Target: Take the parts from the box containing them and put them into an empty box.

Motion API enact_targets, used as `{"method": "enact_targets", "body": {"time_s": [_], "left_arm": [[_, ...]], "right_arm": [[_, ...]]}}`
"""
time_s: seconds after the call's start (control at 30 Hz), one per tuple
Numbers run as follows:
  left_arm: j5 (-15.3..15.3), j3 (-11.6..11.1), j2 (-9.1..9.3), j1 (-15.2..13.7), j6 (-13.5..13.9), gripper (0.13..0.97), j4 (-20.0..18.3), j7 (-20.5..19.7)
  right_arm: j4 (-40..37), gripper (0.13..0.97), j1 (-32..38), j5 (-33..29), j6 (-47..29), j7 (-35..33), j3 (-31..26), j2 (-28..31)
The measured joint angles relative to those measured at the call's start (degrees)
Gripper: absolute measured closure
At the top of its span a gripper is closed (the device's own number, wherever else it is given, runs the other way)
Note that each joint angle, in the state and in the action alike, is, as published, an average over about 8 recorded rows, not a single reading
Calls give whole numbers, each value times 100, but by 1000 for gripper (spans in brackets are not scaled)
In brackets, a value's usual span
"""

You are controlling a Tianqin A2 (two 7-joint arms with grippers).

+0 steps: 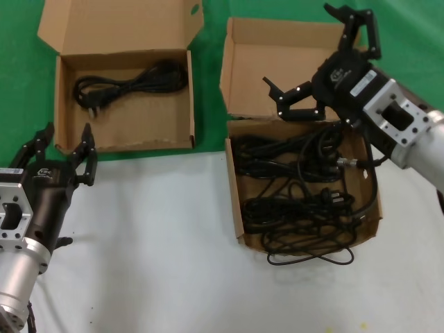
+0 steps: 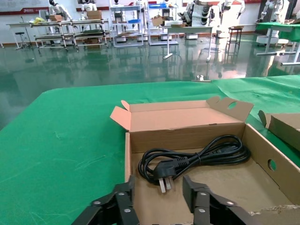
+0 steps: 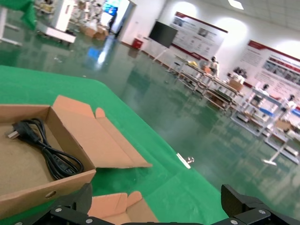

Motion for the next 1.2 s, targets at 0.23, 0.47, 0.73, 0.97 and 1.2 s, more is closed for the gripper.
{"method": "enact_targets", "body": {"time_s": [0.23, 0.47, 0.73, 0.97, 1.2], "left_arm": [[16, -20, 9, 13, 2, 673, 3, -10], [32, -41, 17, 26, 4, 523, 7, -20], [50, -63, 27, 40, 6, 336, 11, -32], [67, -84, 36, 53, 7, 232, 15, -41], [83, -104, 44, 66, 9, 161, 18, -51]], "right_arm": [[-27, 129, -334, 316, 281, 34, 113, -72], [-53, 129, -661, 626, 559, 67, 223, -143], [-83, 129, -1037, 982, 875, 105, 350, -224], [-109, 129, -1366, 1292, 1153, 138, 461, -295], [-135, 129, -1698, 1603, 1429, 172, 572, -366]]}}
